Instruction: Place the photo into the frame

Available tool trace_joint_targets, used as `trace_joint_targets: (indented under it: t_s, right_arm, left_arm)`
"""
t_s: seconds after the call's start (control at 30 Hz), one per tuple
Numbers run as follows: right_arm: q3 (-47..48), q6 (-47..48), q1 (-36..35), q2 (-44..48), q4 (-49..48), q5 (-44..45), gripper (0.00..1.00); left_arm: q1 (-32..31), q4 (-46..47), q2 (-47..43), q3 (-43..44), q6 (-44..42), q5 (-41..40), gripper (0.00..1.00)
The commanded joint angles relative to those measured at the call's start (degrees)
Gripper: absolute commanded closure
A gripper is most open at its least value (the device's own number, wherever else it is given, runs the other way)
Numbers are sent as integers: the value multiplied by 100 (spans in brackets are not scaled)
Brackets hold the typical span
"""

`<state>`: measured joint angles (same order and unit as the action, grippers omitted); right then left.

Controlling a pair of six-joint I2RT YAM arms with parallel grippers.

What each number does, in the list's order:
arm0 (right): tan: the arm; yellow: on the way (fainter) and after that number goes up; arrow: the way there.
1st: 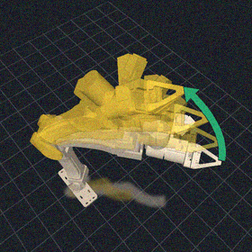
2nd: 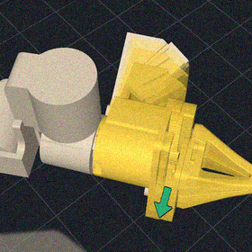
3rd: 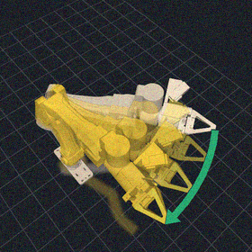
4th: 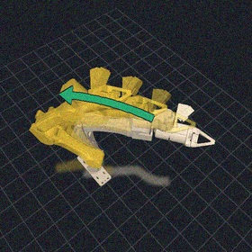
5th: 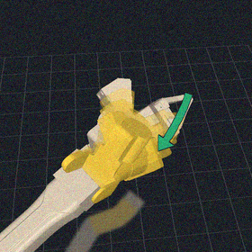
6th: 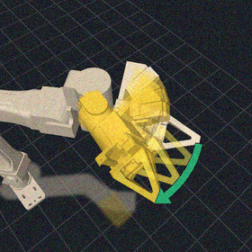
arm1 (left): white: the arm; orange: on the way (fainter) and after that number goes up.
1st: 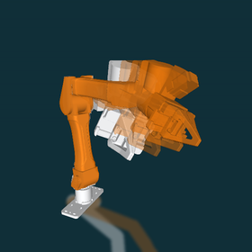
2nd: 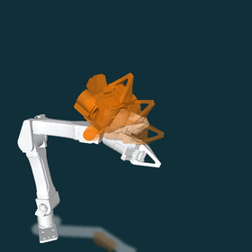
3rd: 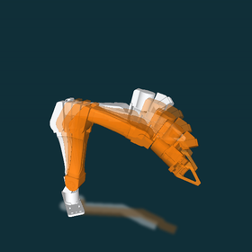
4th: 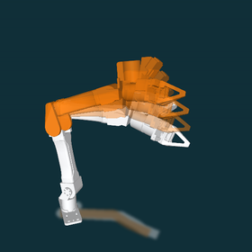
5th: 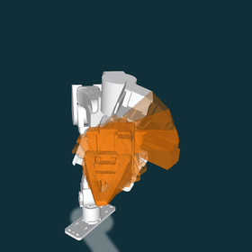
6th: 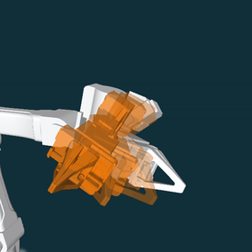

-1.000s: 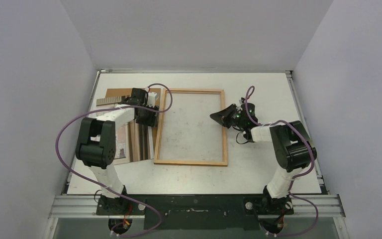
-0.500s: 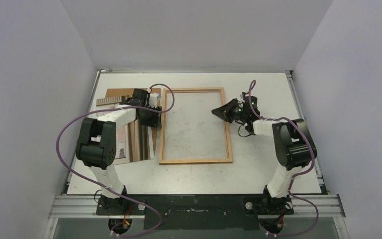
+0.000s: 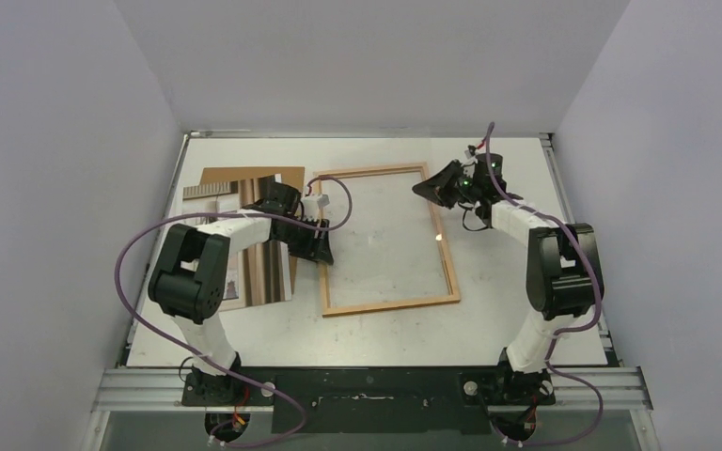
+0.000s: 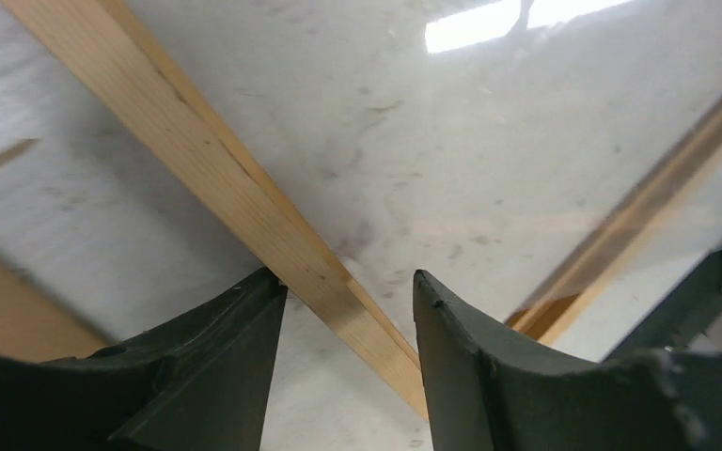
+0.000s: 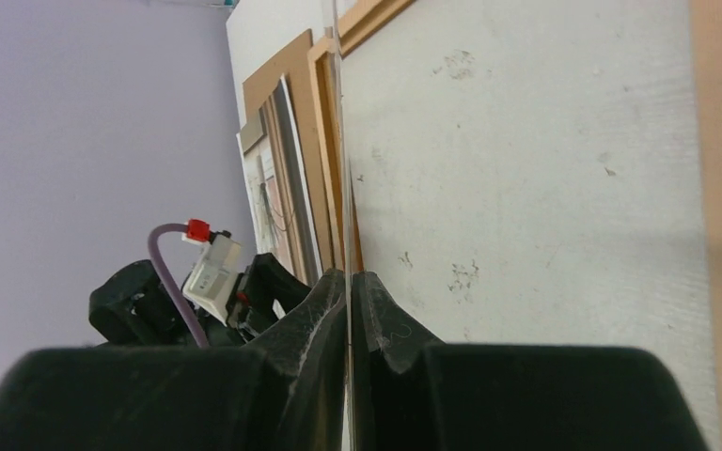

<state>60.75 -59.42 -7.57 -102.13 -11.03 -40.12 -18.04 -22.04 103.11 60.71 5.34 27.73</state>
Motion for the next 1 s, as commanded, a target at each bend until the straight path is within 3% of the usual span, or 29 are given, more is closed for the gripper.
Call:
trace_joint_targets:
  t_s: [0.0, 0.2, 0.4, 0.7, 0.87, 0.97]
  right_arm:
    - [584, 528, -3, 213, 416, -325, 95]
    - [1232, 1087, -78, 587, 1276, -182, 95]
    - [1621, 1459, -136, 1084, 2007, 260, 95]
    - [1800, 1504, -125, 2424, 2556, 1182, 95]
    - [1757, 1464, -118, 2714, 2732, 1033, 95]
    - [1670, 1566, -101, 2883, 2945, 1141, 95]
  left_arm:
    - [-118, 341, -343, -101, 408, 1343, 46]
    - [134, 610, -1092, -8, 1075, 2394, 39]
    - [648, -353, -1321, 1265, -87, 1486, 31]
    - [672, -1309, 1200, 3972, -1788, -148, 28]
    - [535, -2280, 2663, 6031, -2625, -381, 28]
    - [477, -2531, 3167, 6829, -2843, -330, 26]
